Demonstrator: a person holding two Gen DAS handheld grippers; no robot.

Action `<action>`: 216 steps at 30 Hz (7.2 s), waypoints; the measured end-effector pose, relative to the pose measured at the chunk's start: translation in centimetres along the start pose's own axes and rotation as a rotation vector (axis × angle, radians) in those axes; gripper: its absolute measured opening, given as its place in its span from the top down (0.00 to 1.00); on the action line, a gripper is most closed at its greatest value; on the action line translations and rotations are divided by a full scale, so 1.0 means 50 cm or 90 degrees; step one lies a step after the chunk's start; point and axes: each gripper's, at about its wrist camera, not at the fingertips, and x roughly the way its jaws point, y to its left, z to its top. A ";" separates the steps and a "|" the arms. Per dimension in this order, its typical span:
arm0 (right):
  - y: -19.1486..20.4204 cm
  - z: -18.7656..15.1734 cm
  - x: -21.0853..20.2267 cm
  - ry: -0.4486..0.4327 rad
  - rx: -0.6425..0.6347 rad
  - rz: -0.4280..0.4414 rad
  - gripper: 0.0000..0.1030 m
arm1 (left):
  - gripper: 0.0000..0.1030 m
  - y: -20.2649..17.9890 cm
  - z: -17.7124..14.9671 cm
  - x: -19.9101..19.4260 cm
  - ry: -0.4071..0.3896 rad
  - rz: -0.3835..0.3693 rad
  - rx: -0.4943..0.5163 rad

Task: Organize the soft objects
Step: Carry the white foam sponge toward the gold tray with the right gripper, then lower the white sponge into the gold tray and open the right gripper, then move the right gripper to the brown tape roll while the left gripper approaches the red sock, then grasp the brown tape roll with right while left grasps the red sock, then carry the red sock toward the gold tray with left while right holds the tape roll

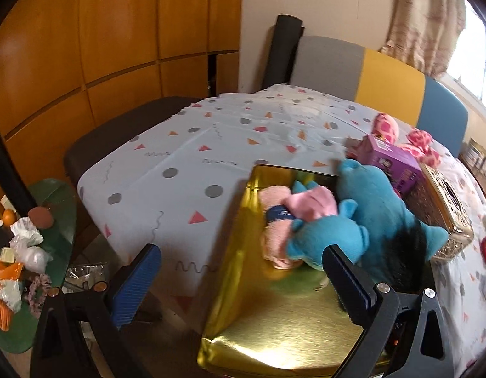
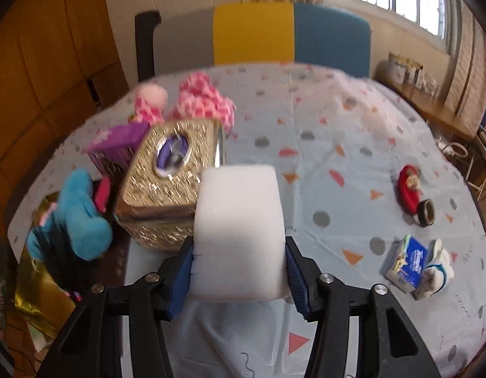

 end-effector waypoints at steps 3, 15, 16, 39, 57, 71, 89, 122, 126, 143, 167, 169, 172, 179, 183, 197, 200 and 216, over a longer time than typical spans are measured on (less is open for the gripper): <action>0.022 0.004 -0.025 -0.016 -0.016 0.006 0.48 | 0.00 0.019 0.001 -0.002 -0.003 0.008 -0.010; 0.340 -0.067 -0.060 0.012 -0.218 0.314 0.48 | 0.00 0.023 -0.004 -0.009 -0.009 0.004 -0.014; 0.379 -0.084 -0.043 0.035 -0.245 0.327 0.47 | 0.00 0.023 -0.004 -0.009 -0.009 0.004 -0.014; 0.440 -0.161 0.087 0.158 -0.255 0.319 0.36 | 0.00 -0.002 -0.020 -0.010 0.002 -0.003 0.018; 0.368 -0.100 0.015 0.073 -0.185 0.335 0.27 | 0.00 -0.025 -0.021 -0.029 -0.008 -0.014 0.042; 0.160 -0.052 0.017 0.036 -0.079 0.218 0.27 | 0.00 -0.100 -0.017 -0.054 -0.017 -0.053 0.099; -0.256 -0.002 -0.008 -0.034 0.173 -0.032 0.27 | 0.00 -0.258 -0.018 -0.086 -0.036 -0.138 0.209; -0.596 -0.116 -0.004 -0.090 0.590 -0.028 0.27 | 0.00 -0.736 -0.090 -0.092 0.065 -0.391 0.433; -0.630 -0.049 0.030 -0.051 0.507 -0.052 0.27 | 0.00 -0.779 -0.094 -0.072 0.081 -0.394 0.436; -0.735 0.018 0.267 0.133 0.404 -0.053 0.27 | 0.00 -0.906 -0.096 -0.006 0.133 -0.414 0.434; -0.795 0.040 0.116 -0.029 0.502 -0.107 0.52 | 0.00 -1.189 -0.079 0.075 0.216 -0.461 0.417; -0.797 0.040 0.106 -0.039 0.503 -0.112 0.52 | 0.00 -1.240 -0.086 0.077 0.208 -0.462 0.446; -0.797 0.041 0.097 -0.047 0.503 -0.107 0.52 | 0.00 -1.305 -0.099 0.085 0.191 -0.460 0.485; -0.779 0.054 0.084 -0.066 0.479 -0.078 0.52 | 0.00 -1.417 -0.143 0.132 0.183 -0.467 0.513; -0.771 0.057 0.076 -0.073 0.468 -0.091 0.52 | 0.01 -1.456 -0.152 0.169 0.210 -0.454 0.495; -0.759 0.055 0.110 -0.038 0.438 -0.087 0.52 | 0.72 -1.324 -0.130 0.172 0.217 -0.443 0.469; -0.742 0.062 0.125 -0.028 0.413 -0.051 0.52 | 0.72 -1.236 -0.122 0.153 0.222 -0.426 0.454; -0.433 0.093 0.239 0.140 0.096 0.129 0.52 | 0.72 -0.808 -0.202 -0.025 0.181 -0.403 0.491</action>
